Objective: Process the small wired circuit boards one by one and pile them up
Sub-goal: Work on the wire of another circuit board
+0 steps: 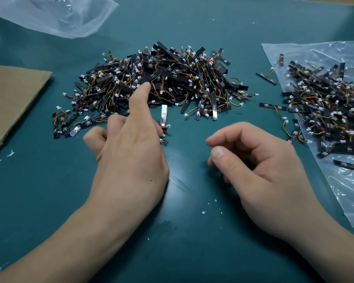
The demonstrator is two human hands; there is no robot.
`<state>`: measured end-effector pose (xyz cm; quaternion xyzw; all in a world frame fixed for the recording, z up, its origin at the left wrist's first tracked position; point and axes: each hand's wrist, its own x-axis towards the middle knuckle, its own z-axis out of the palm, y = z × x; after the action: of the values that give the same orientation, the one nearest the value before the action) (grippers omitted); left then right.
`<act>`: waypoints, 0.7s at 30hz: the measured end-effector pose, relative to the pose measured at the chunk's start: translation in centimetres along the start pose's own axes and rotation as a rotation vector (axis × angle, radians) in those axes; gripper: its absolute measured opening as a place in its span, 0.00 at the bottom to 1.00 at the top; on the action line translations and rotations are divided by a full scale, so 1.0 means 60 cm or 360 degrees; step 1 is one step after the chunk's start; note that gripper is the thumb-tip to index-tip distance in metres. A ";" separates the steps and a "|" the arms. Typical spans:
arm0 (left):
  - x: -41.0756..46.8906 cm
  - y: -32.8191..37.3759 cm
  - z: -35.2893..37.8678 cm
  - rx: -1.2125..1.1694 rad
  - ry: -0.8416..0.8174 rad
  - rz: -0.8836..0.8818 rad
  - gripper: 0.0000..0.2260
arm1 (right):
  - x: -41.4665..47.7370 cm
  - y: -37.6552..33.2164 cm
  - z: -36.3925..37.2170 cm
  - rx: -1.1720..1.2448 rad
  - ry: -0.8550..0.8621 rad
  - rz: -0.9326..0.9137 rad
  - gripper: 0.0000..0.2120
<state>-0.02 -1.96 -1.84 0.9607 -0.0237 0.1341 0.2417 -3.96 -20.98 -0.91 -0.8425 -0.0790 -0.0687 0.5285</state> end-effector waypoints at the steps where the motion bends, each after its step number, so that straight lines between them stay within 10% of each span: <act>1: 0.000 -0.001 0.000 0.0004 0.0010 -0.0006 0.41 | 0.000 0.000 0.000 -0.0002 -0.0002 0.0002 0.04; 21: -0.002 0.001 -0.005 -0.0005 -0.0050 0.0078 0.22 | 0.002 -0.003 0.001 -0.0122 -0.0081 -0.0016 0.02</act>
<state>-0.19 -1.90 -1.60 0.9615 -0.0511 0.1249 0.2394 -3.88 -20.84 -0.75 -0.8631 -0.0939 -0.0528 0.4934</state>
